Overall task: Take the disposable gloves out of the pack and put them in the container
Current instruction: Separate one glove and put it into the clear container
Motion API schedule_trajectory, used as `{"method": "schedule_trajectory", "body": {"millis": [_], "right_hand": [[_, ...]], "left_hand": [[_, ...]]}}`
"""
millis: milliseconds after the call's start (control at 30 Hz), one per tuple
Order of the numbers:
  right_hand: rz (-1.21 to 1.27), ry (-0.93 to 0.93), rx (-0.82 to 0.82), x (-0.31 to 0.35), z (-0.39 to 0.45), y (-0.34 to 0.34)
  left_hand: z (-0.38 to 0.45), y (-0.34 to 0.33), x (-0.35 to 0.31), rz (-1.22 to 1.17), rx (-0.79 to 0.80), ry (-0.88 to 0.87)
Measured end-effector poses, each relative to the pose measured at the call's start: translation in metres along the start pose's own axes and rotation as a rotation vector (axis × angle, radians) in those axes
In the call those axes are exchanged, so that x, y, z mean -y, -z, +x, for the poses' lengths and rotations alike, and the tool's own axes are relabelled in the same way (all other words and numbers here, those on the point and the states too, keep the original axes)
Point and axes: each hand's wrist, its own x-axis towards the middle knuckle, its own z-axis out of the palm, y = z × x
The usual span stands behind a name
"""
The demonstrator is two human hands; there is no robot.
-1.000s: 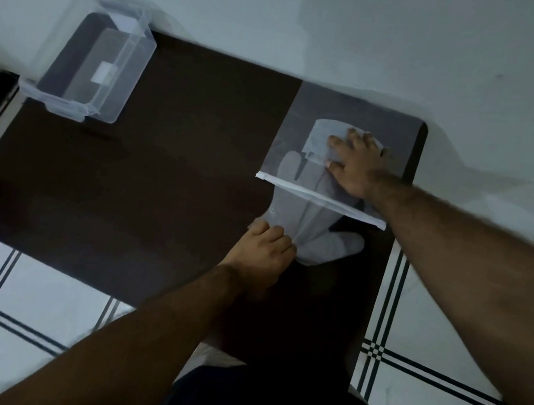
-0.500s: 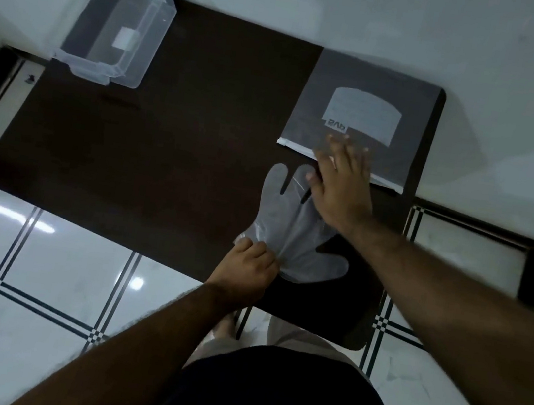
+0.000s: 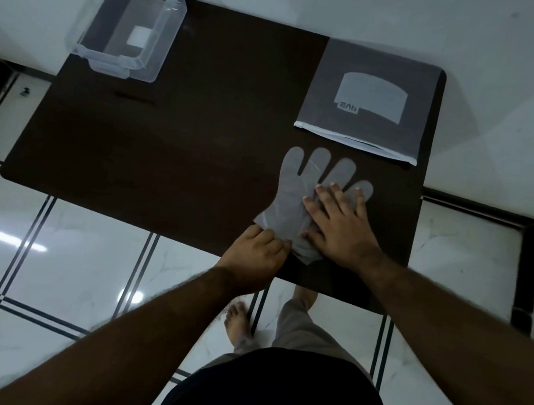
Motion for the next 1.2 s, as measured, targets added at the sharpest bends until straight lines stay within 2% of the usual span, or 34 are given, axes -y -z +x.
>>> {"method": "schedule_trajectory", "body": {"millis": [200, 367, 467, 600, 833, 1200], "right_hand": [[-0.006, 0.015, 0.004, 0.006, -0.006, 0.007], [0.131, -0.072, -0.091, 0.038, -0.012, 0.012], [0.246, -0.125, -0.175, 0.065, -0.005, 0.018], [0.421, -0.195, -0.198, 0.1, 0.017, 0.03], [0.388, -0.251, -0.166, 0.128, 0.045, 0.032], [0.406, -0.244, -0.202, 0.122, 0.042, 0.024]], "left_hand": [[-0.022, 0.008, 0.007, 0.01, 0.024, 0.081], [-0.025, 0.03, 0.021, -0.159, 0.15, 0.491], [-0.022, 0.038, 0.03, -0.325, 0.097, 0.707], [-0.019, 0.045, 0.038, -0.481, 0.016, 0.891], [-0.017, 0.048, 0.046, -0.588, 0.002, 0.989], [-0.014, 0.031, 0.049, -0.718, 0.007, 1.091]]}}
